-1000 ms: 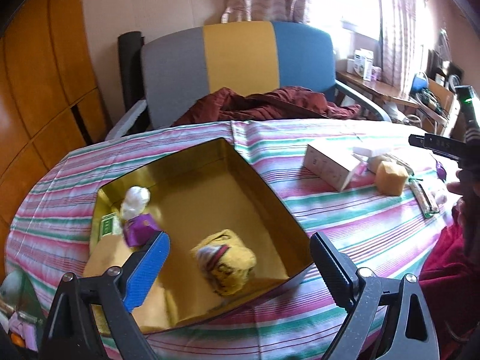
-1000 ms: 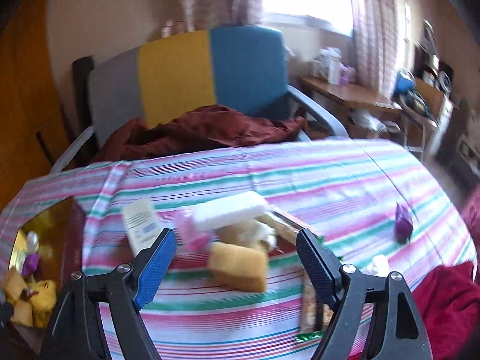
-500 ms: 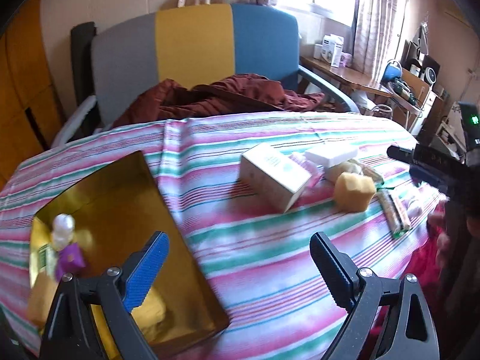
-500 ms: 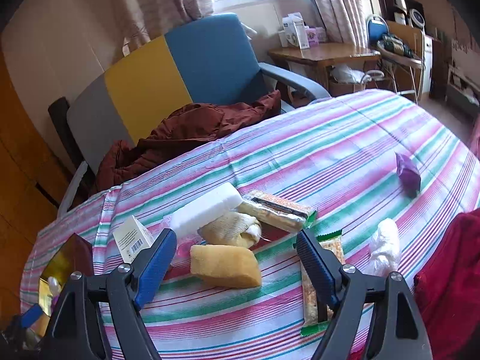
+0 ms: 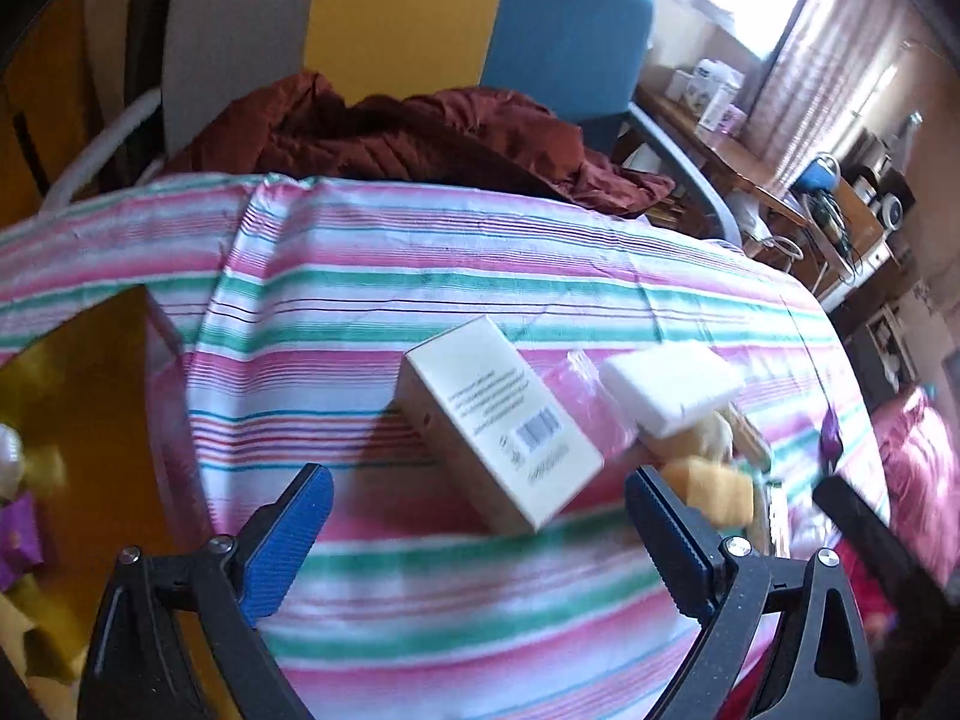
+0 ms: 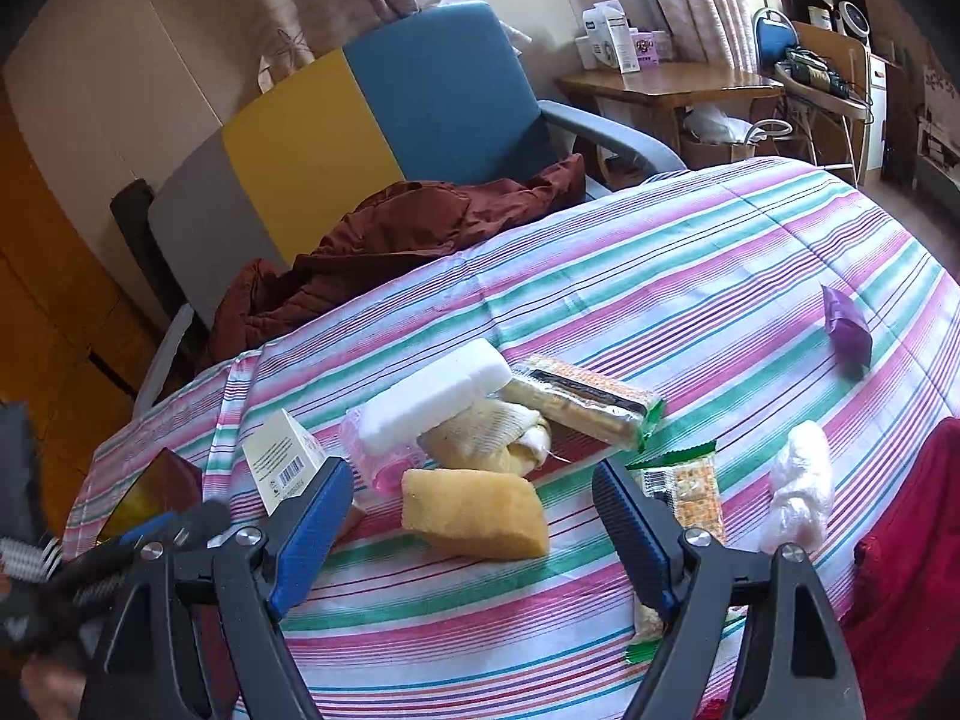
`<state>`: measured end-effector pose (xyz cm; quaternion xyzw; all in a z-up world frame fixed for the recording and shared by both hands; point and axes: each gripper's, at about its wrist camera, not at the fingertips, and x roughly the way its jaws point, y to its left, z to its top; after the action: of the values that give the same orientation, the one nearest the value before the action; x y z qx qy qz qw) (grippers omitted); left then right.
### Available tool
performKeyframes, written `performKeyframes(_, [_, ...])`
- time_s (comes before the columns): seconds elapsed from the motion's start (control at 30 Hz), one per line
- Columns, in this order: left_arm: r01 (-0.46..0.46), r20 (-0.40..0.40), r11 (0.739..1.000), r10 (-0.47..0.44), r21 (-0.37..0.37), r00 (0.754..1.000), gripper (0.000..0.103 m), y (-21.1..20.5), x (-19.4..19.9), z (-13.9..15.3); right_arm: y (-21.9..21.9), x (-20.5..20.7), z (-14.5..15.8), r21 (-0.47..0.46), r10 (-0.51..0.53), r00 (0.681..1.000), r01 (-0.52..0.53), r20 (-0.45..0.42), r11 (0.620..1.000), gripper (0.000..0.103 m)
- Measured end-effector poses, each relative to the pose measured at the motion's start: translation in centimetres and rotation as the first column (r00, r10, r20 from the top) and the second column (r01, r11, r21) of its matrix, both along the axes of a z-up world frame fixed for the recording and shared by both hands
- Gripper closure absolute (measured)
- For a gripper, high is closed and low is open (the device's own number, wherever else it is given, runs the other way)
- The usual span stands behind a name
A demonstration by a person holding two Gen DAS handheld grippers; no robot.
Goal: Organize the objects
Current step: 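Grasp the white box with the left gripper and lift it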
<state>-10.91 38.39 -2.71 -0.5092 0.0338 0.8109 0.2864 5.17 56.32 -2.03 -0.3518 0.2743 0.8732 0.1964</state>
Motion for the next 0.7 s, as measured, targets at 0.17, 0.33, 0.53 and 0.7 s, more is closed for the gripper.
performKeyframes(0.17, [-0.061, 0.068, 0.998, 0.061, -0.01, 0.996, 0.002, 2.4, -2.4, -1.4, 0.1, -0.1, -0.2, -0.015, 0.007, 1.0, -0.007, 0.003, 1.0, 0.02])
performKeyframes(0.33, [-0.088, 0.095, 0.995, 0.092, -0.047, 0.991, 0.001, 4.2, -4.0, -3.0, 0.2, -0.2, -0.4, -0.019, 0.015, 1.0, -0.015, 0.009, 1.0, 0.02])
performKeyframes(0.53, [-0.081, 0.114, 0.995, 0.088, -0.062, 0.99, 0.023, 4.0, -4.8, -5.0, 0.2, -0.5, -0.7, -0.022, 0.02, 0.999, -0.019, 0.026, 1.0, 0.02])
performKeyframes(0.7, [-0.014, 0.091, 1.0, 0.014, -0.001, 0.996, 0.04, 2.3, -3.3, -4.7, -0.1, -0.8, -0.9, -0.014, 0.026, 0.999, -0.025, 0.044, 1.0, 0.02])
